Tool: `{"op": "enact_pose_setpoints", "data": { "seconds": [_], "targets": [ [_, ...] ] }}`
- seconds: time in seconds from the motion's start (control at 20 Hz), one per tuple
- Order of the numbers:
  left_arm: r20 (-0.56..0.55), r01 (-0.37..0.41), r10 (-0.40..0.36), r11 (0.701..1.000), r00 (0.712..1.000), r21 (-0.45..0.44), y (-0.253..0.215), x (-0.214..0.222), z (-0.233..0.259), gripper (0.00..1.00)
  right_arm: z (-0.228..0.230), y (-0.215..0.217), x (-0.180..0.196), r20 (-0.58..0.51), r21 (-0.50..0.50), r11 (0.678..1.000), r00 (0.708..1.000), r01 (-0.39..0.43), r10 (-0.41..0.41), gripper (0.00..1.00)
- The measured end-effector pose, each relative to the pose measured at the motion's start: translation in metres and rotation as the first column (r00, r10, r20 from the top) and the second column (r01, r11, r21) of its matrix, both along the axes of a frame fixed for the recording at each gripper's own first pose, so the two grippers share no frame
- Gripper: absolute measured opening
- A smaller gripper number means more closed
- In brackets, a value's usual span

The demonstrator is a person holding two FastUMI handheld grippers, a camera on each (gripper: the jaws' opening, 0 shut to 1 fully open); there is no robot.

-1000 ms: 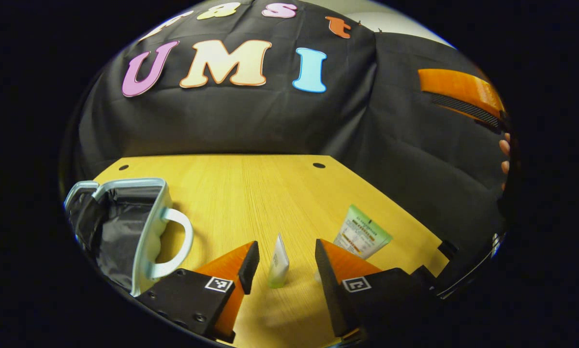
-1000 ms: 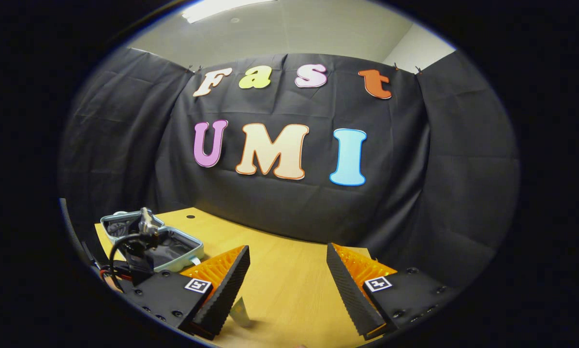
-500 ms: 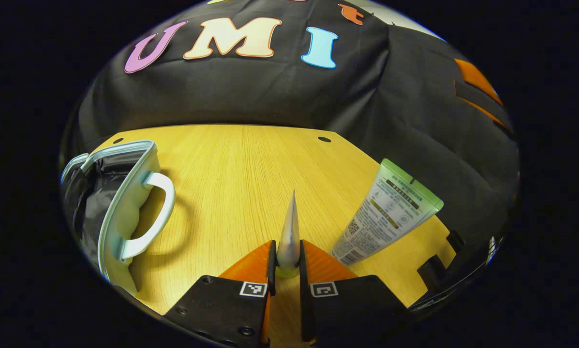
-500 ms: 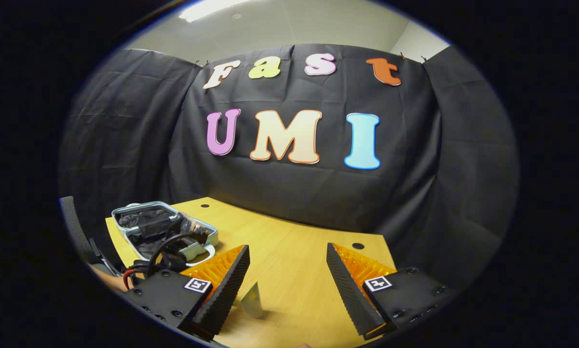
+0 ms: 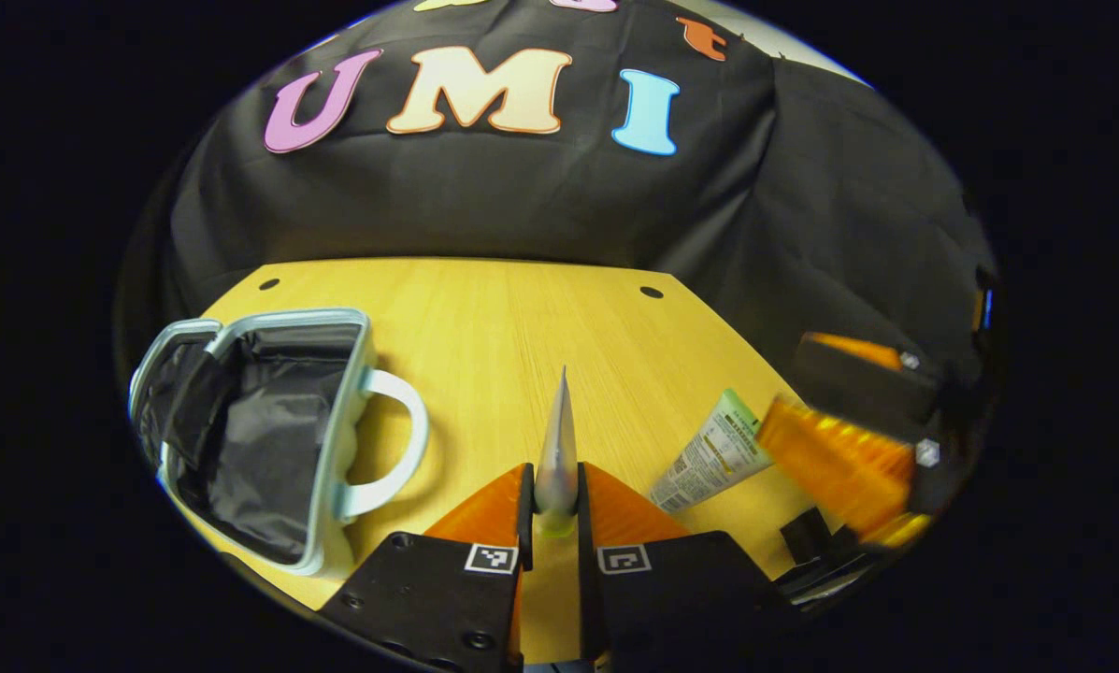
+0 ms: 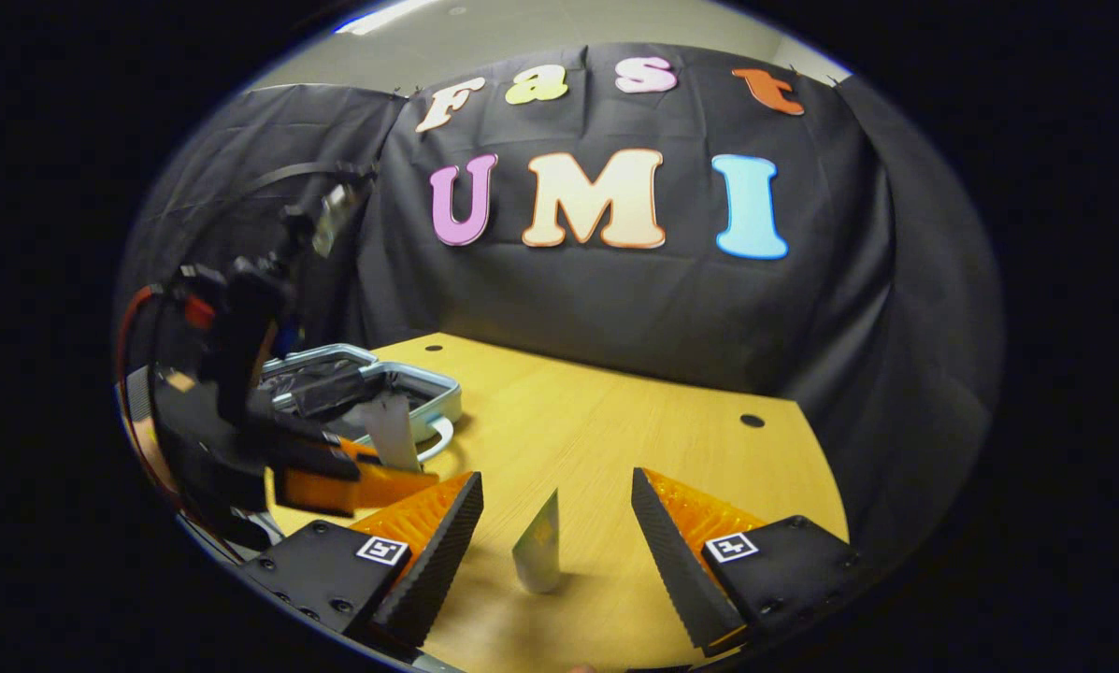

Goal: First open the suitcase, pack the skin care products into it, and then close the suitcase.

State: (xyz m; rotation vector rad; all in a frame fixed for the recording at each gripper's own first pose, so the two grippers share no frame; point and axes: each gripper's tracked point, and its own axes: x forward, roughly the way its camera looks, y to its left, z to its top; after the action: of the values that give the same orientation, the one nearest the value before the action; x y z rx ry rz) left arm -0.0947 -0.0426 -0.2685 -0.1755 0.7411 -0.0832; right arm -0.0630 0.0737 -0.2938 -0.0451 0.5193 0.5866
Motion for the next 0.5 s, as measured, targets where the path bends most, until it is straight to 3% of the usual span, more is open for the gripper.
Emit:
{"op": "enact_pose_setpoints", "data": {
  "seconds": [0.3, 0.5],
  "targets": [
    [0.025, -0.100, 0.100, 0.995, 0.995, 0.019, 0.039, -0.014, 0.045, 0.17, -0.069, 0.003, -0.015, -0.128, -0.053, 0.999, 0.992, 0.004, -0.011, 0.99],
    [0.020, -0.178, 0.177, 0.983, 0.984, 0.039, 0.064, -0.029, 0.059, 0.16, -0.096, 0.007, -0.028, -0.167, -0.087, 0.996, 0.986, -0.019, 0.005, 0.87]
  ]
}}
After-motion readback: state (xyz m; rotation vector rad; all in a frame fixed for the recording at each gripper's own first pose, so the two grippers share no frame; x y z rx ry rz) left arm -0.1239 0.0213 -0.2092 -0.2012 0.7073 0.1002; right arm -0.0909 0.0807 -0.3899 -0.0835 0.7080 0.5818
